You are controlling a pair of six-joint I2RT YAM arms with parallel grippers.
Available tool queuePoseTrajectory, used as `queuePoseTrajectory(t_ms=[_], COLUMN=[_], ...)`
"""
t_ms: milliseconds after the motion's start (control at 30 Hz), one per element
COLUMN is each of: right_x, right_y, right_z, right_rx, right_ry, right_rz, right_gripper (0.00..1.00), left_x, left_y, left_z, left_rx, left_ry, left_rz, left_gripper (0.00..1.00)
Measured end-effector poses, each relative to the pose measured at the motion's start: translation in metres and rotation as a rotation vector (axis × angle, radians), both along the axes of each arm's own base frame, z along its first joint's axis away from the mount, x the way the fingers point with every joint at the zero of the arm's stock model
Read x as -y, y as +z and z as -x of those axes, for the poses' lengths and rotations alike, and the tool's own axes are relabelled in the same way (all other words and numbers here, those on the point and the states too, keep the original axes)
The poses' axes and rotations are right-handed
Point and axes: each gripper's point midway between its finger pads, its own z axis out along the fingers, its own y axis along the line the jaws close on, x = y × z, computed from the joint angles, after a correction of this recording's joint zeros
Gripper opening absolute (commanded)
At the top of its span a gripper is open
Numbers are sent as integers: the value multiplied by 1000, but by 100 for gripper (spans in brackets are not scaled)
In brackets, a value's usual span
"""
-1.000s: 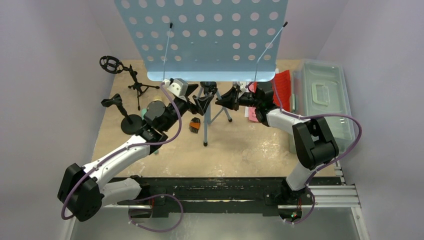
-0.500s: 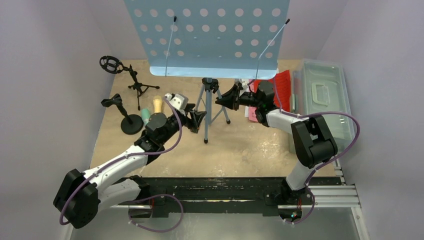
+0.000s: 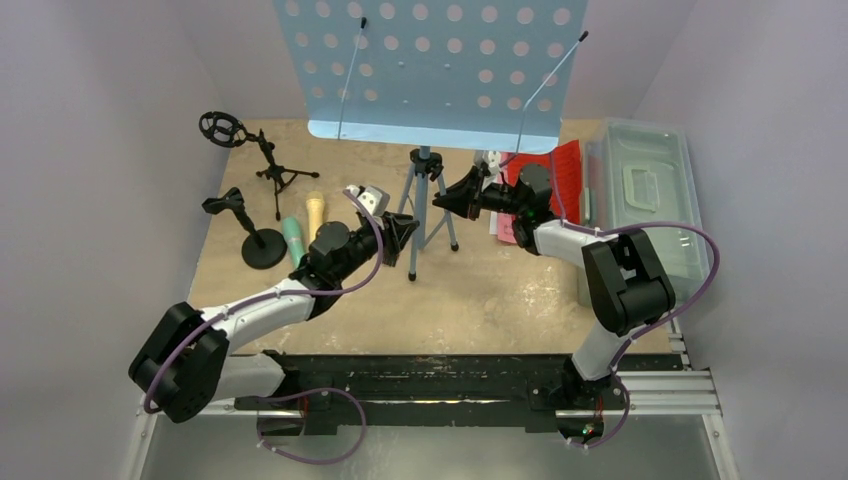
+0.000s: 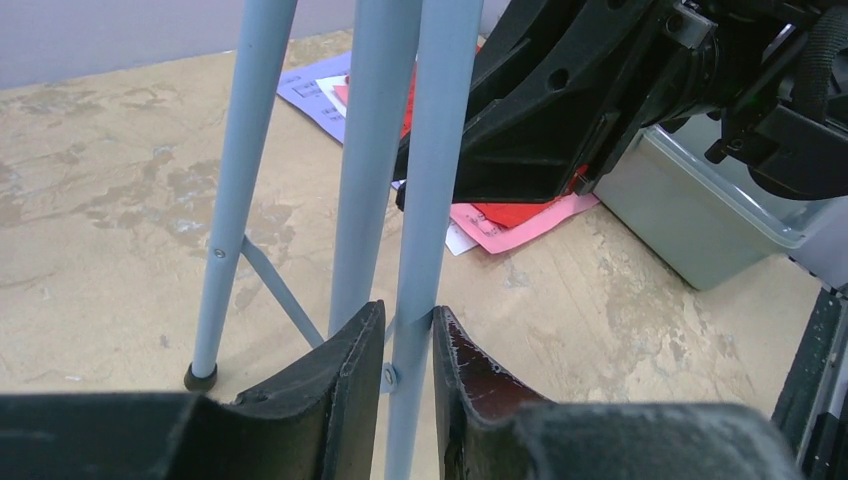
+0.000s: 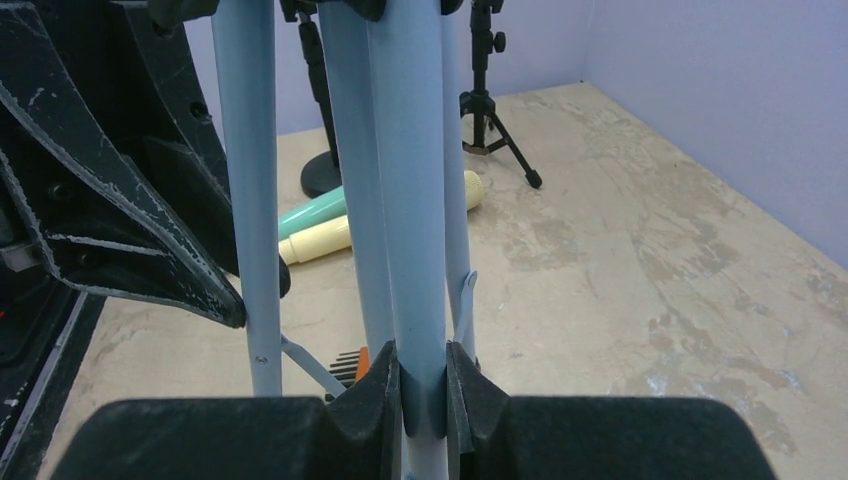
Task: Pack up the instrument practice props
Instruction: Close the music stand at the center of the board.
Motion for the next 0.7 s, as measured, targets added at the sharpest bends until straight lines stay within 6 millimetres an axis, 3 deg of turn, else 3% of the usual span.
queuePoseTrajectory(t_ms=[433,600,700], right_x=[-1,-2,-5], right_y=[-1,-2,-2], right_z=[9,15,22], right_rx=[34,54,60], right_ry=[53,82,116], right_rz=[10,8,7], right_gripper=[0,0,0], left_x=[6,1,-6], left_y=[-8,-10,-10], left_z=[10,19,27], left_rx=[-9,-5,-13], left_ry=[-45,-50,-49], left_rz=[42,50,39], left_gripper=[9,14,29])
